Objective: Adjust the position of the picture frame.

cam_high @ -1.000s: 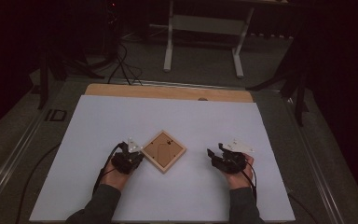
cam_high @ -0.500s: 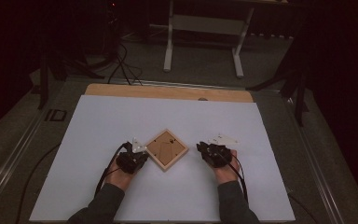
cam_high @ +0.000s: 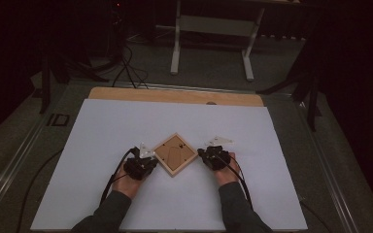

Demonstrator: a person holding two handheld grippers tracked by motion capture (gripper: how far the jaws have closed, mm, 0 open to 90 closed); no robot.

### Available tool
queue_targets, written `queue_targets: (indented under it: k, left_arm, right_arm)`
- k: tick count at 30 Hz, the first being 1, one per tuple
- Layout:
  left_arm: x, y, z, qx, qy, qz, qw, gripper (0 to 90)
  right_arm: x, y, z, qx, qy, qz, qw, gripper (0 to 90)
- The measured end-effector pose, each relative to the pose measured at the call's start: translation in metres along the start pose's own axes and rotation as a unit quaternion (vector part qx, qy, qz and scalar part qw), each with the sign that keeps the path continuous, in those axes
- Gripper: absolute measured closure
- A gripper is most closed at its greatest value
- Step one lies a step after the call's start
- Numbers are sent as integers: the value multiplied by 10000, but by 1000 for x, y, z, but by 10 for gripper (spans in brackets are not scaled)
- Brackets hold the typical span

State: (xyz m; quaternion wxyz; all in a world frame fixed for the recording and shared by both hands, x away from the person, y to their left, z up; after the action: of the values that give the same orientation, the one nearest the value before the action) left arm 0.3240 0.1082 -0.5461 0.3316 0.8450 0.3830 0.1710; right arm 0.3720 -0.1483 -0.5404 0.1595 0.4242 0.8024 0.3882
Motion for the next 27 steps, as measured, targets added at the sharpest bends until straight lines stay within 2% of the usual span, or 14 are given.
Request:
queue_targets:
  k: [3, 6, 10, 13, 21, 27]
  left_arm:
    - [-1, 0, 0, 7, -12, 6, 10000, 897]
    - [0, 0, 1, -13, -98, -80, 9999, 897]
    - [-1, 1, 1, -16, -113, -81, 9999, 897]
    - [-3, 1, 1, -14, -94, -62, 9999, 897]
    - [-2, 1, -1, 5, -63, -72, 10000, 897]
    - [-1, 0, -2, 7, -59, -117, 9999, 898]
  right_arm:
    - [0, -1, -1, 32, 33, 25, 10000, 896]
    - [3, -3, -5, 70, 36, -46, 10000, 897]
    - [8, -8, -10, 100, 138, -100, 9998, 897]
    - [11, -11, -13, 93, 148, -157, 9997, 897]
    - [16, -15, -17, 90, 218, -106, 9997, 897]
    - [24, -20, -23, 181, 357, -279, 9988, 897]
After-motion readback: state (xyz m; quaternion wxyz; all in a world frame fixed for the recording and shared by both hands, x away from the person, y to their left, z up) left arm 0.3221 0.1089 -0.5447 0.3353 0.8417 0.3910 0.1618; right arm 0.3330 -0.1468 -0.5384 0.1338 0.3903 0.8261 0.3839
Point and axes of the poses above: each handheld gripper's, and its own axes: z roughly forward along the jaws, y roughly out of its top, x roughly to its left, the point moved 2 cm from there along z, roughly forward along the jaws, and after that the axes turned 4 degrees about z, right-handed, at the moved point
